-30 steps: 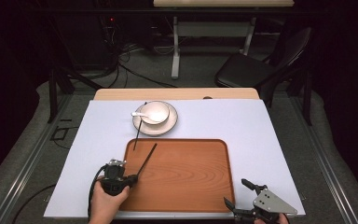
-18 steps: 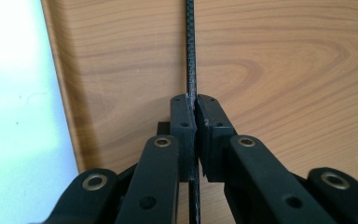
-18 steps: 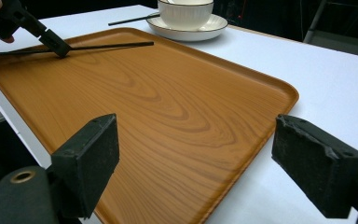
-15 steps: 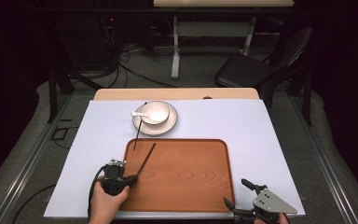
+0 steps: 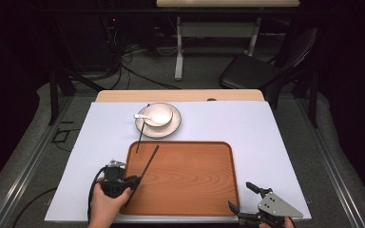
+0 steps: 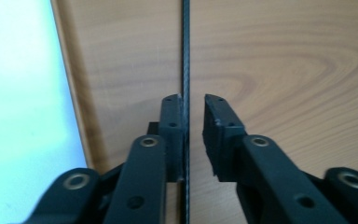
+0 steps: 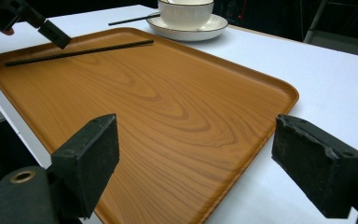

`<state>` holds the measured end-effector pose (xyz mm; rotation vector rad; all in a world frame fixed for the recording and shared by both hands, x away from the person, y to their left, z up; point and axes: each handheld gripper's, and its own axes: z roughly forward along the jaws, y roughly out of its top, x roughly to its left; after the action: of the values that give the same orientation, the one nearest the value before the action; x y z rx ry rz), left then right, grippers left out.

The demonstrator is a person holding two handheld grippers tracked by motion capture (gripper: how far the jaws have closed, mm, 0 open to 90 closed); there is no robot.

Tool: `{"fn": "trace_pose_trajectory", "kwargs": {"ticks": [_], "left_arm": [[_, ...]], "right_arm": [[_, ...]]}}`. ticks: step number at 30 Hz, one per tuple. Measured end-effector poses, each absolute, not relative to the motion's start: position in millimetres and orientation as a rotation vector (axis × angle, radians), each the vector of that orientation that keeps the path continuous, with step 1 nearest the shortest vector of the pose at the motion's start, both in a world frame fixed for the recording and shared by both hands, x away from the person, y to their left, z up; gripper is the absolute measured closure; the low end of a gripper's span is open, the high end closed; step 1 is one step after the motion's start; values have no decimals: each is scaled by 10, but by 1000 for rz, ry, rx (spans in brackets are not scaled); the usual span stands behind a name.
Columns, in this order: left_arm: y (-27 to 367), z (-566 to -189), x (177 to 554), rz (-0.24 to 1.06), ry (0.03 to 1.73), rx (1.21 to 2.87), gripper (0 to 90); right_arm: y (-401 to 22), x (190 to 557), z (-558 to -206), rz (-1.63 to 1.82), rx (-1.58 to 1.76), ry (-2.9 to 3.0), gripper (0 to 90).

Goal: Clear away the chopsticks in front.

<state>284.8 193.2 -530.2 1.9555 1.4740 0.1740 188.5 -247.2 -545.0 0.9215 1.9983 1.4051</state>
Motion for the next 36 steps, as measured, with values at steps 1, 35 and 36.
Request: {"fn": "trace_pose_trajectory", "kwargs": {"ticks": [1,35,36], "left_arm": [[1945,-5280,2857,183,1466,1948,712],[2251,-4887,3647,514,1369,1821,356],[2257,-4895,3674,512,1371,1820,355]], "right_arm": [[-2472,1885,-5450,1406,922,1998,144],[-2473,1889,-5454,1399,919,2004,144],[-2473,1889,-5454,1399,919,2004,144]]}}
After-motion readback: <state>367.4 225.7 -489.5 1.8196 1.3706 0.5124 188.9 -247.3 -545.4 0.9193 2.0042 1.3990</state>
